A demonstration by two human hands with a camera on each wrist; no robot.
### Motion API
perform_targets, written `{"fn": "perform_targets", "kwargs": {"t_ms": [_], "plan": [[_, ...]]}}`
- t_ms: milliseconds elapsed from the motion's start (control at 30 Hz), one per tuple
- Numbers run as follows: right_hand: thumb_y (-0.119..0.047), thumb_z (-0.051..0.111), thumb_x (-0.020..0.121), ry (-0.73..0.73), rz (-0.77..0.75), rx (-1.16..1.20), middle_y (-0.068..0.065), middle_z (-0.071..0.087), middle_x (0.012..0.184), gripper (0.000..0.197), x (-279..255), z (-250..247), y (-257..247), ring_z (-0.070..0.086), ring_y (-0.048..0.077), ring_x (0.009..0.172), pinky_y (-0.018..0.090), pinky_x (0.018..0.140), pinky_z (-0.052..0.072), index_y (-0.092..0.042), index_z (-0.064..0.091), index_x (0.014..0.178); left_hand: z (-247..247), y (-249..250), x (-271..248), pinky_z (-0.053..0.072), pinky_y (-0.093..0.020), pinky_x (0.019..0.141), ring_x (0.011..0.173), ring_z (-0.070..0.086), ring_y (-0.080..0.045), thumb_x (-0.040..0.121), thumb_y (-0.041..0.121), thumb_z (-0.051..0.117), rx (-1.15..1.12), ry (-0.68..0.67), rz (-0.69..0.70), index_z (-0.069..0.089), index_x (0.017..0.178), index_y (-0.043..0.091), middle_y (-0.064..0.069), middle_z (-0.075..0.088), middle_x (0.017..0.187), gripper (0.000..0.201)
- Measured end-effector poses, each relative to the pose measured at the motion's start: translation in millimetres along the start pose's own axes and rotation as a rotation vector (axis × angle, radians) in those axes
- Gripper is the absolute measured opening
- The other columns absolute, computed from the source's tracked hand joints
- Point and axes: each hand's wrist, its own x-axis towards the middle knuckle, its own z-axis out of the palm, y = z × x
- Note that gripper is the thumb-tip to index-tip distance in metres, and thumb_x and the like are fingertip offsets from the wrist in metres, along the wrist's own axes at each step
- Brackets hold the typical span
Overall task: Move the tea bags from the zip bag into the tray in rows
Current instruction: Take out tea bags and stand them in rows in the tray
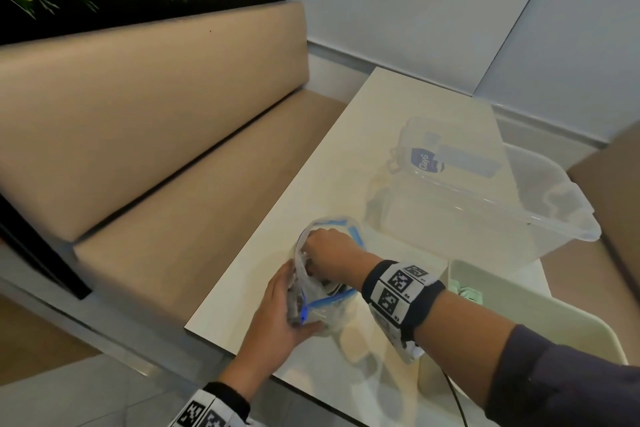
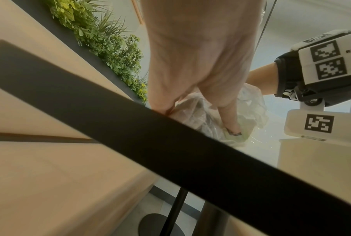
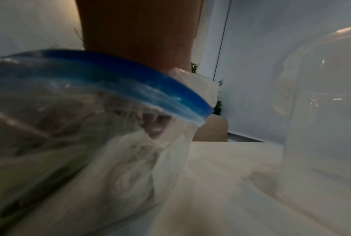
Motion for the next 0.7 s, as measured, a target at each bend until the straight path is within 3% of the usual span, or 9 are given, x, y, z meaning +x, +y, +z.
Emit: {"fn": "perform_targets", "kwargs": {"t_ms": [167, 233, 333, 433, 567, 700], "plan": [[-0.016, 0.051, 0.088, 0.023, -0.001, 0.055, 0.012, 0.064, 0.092, 0.014, -0.2, -0.8, 1.4, 0.058, 0.027, 0.075, 0.033, 0.066, 0.046, -0.008, 0.062, 0.085, -0.5, -2.7, 0.5, 0.046, -0.007, 0.083, 0.130, 0.043, -0.005, 0.060, 0.032, 0.089, 0.017, -0.002, -0.007, 0.021, 0.145, 0.042, 0.016, 0.036, 0.146, 0.109], [-0.017, 0.052, 0.087, 0.048, -0.004, 0.063, 0.010, 0.064, 0.088, 0.011, -2.2, -3.0, 2.9, 0.055, 0.025, 0.072, 0.030, 0.061, 0.040, -0.014, 0.061, 0.080, -1.2, -4.0, 1.9, 0.047, -0.009, 0.085, 0.130, 0.043, -0.006, 0.058, 0.037, 0.089, 0.026, 0.001, -0.004, 0.021, 0.144, 0.044, 0.015, 0.037, 0.146, 0.110], [-0.021, 0.054, 0.087, 0.124, -0.031, 0.021, 0.006, 0.063, 0.089, 0.017, -8.1, -6.7, 9.5, 0.057, 0.025, 0.083, 0.027, 0.058, 0.035, -0.020, 0.068, 0.096, -2.2, -4.3, 2.4, 0.049, -0.018, 0.092, 0.131, 0.042, -0.006, 0.057, 0.042, 0.087, 0.029, 0.000, 0.001, 0.022, 0.145, 0.042, 0.016, 0.036, 0.146, 0.109], [-0.022, 0.052, 0.090, 0.199, -0.084, -0.029, 0.004, 0.063, 0.107, 0.026, -11.4, -7.8, 15.6, 0.053, 0.024, 0.104, 0.029, 0.069, 0.037, -0.023, 0.065, 0.113, -3.4, -4.2, 2.3, 0.049, -0.033, 0.100, 0.133, 0.041, -0.007, 0.058, 0.046, 0.086, 0.022, -0.016, 0.008, 0.022, 0.145, 0.041, 0.015, 0.036, 0.147, 0.108], [-0.020, 0.056, 0.087, 0.246, -0.101, 0.048, 0.003, 0.062, 0.108, 0.025, -16.1, -15.6, 17.2, 0.057, 0.026, 0.097, 0.031, 0.073, 0.042, -0.017, 0.064, 0.110, -5.6, -3.5, 3.3, 0.049, -0.036, 0.099, 0.132, 0.043, -0.010, 0.060, 0.047, 0.086, 0.033, -0.015, 0.013, 0.024, 0.144, 0.041, 0.014, 0.039, 0.145, 0.105], [-0.019, 0.058, 0.086, 0.251, -0.050, 0.137, 0.008, 0.066, 0.096, 0.019, -22.2, -25.2, 23.9, 0.058, 0.028, 0.090, 0.034, 0.075, 0.048, -0.014, 0.064, 0.104, -6.5, -0.7, 2.3, 0.050, -0.036, 0.098, 0.130, 0.046, -0.010, 0.057, 0.046, 0.087, 0.019, -0.017, 0.006, 0.028, 0.142, 0.040, 0.014, 0.043, 0.142, 0.104]]}}
